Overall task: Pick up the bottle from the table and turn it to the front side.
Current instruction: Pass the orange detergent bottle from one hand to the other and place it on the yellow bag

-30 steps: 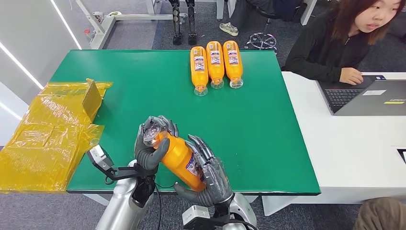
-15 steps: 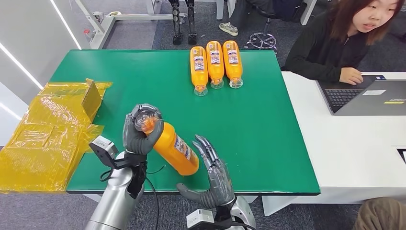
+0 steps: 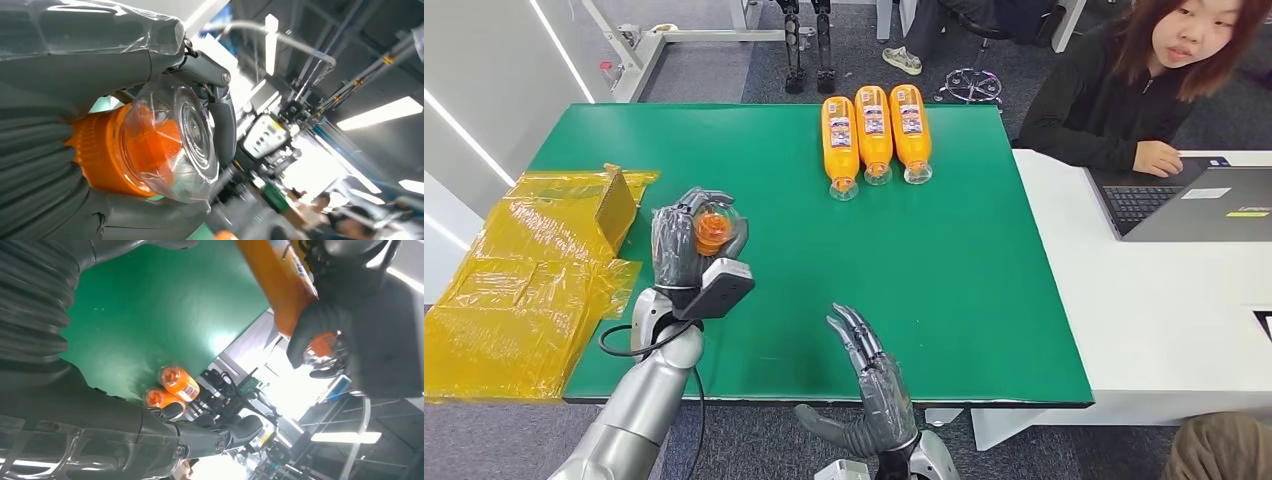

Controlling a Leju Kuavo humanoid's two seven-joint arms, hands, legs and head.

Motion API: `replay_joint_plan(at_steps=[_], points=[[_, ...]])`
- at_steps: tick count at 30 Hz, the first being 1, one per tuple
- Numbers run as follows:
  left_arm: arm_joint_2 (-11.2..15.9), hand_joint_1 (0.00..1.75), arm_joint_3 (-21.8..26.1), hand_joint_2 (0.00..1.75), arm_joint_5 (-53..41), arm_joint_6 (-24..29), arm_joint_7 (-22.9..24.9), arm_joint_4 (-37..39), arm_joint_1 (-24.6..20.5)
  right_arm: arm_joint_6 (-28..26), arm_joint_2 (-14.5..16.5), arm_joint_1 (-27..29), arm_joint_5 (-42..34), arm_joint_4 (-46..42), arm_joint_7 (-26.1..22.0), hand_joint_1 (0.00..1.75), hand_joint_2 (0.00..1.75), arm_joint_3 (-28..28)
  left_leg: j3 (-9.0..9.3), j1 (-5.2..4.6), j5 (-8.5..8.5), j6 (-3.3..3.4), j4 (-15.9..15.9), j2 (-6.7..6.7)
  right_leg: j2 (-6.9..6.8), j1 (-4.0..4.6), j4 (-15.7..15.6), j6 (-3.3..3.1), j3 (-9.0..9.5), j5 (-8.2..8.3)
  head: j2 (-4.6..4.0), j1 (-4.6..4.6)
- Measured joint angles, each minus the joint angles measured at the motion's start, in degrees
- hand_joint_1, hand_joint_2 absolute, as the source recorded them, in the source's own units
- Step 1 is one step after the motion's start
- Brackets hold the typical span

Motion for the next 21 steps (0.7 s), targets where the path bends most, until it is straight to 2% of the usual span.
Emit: replay_joint_plan(at_steps=[4,10,15,21], points=[[1.23,1.75,-3.93,1.75,-12.10,3.18,7.26,5.96,-3.49,-0.31,-0.54,0.90,-0.84,0.02,-0.36,0.00,1.75,-0.14,0.00,-0.01,0.00,0.00,0.00,0.04,0.03,-0.01,0.01,-0.01,0.00,0.02,0.00,0.00],[2.63,1.75,-9.85,1.75,-24.73,0.16,16.09,12.15,-6.54,0.62,-0.68,1.19,-1.37,0.11,-0.46,0.00,1.75,-0.54,0.00,-0.01,0.00,-0.01,0.00,0.06,0.05,0.00,0.02,-0.02,0.00,0.02,0.00,0.00],[4.56,1.75,-12.95,1.75,-29.79,-2.82,20.08,16.26,-7.35,1.64,-0.81,1.51,-3.00,0.40,-1.40,0.00,1.75,-0.96,0.01,0.00,-0.03,-0.06,-0.01,0.10,0.08,0.00,0.05,-0.08,-0.04,-0.02,-0.01,-0.01],[8.32,1.75,-13.91,1.75,-32.02,-6.26,22.90,20.21,-7.52,0.76,-2.27,3.46,-7.03,0.89,-3.67,0.00,1.75,-1.43,0.01,0.01,-0.07,-0.11,-0.02,0.16,0.10,0.01,0.11,-0.15,-0.09,-0.07,-0.01,0.00]])
